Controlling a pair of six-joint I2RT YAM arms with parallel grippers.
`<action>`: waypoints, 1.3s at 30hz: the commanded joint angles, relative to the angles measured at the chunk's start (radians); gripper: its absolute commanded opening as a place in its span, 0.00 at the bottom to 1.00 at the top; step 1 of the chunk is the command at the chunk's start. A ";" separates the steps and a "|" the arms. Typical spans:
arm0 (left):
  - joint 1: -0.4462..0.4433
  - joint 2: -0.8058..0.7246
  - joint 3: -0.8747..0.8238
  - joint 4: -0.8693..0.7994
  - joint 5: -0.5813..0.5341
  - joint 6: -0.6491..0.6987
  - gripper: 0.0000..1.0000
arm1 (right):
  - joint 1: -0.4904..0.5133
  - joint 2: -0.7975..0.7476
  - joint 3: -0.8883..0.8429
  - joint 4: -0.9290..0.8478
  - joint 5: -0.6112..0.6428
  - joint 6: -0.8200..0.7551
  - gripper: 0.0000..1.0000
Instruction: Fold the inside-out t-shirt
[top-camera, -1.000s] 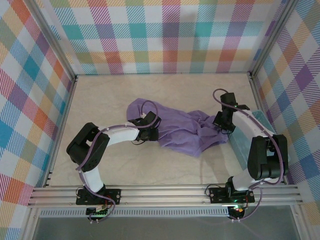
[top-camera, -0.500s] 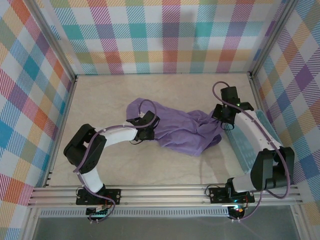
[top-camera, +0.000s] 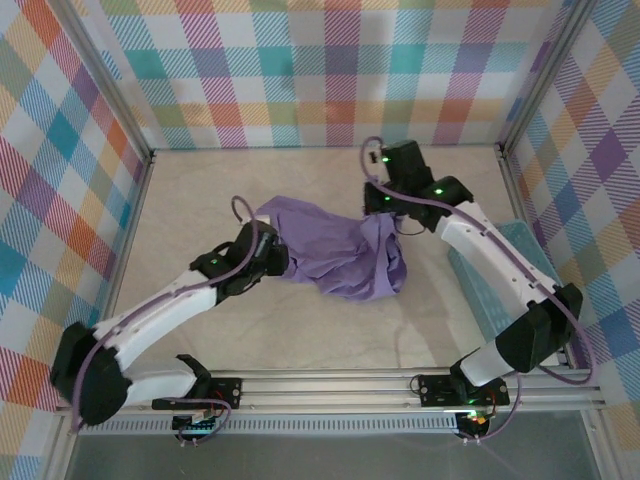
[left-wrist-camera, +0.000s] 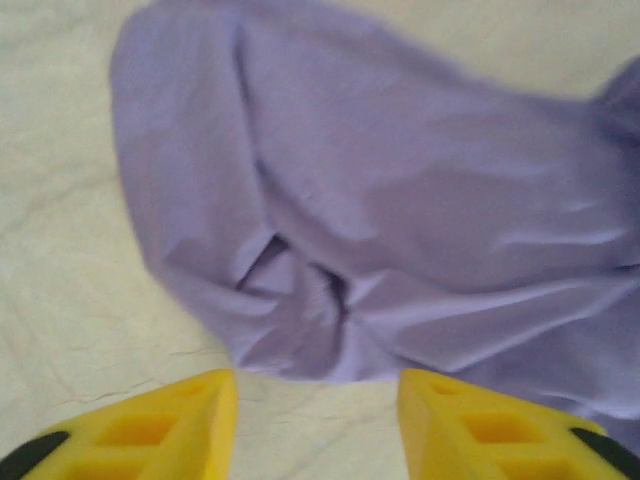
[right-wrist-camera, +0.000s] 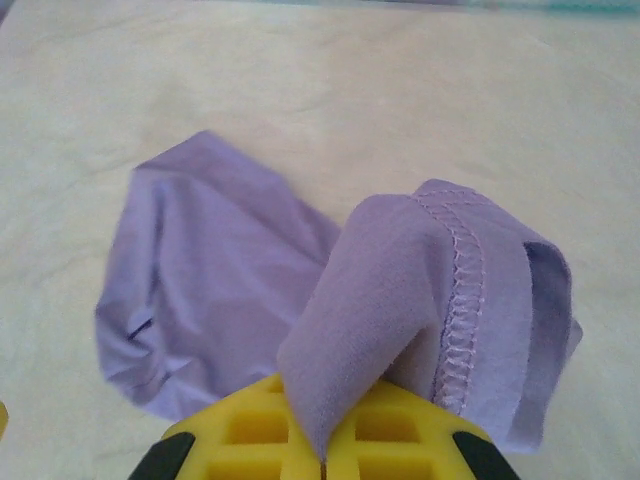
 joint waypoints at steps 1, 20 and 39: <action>-0.006 -0.122 -0.026 0.005 -0.053 0.000 0.55 | 0.107 0.050 0.057 -0.023 0.021 -0.136 0.08; 0.000 0.285 0.174 -0.098 0.117 -0.023 0.90 | -0.022 -0.333 -0.598 0.015 0.102 0.229 0.83; -0.047 0.585 0.236 0.067 0.299 -0.096 0.27 | -0.112 -0.255 -0.844 0.187 0.083 0.441 0.80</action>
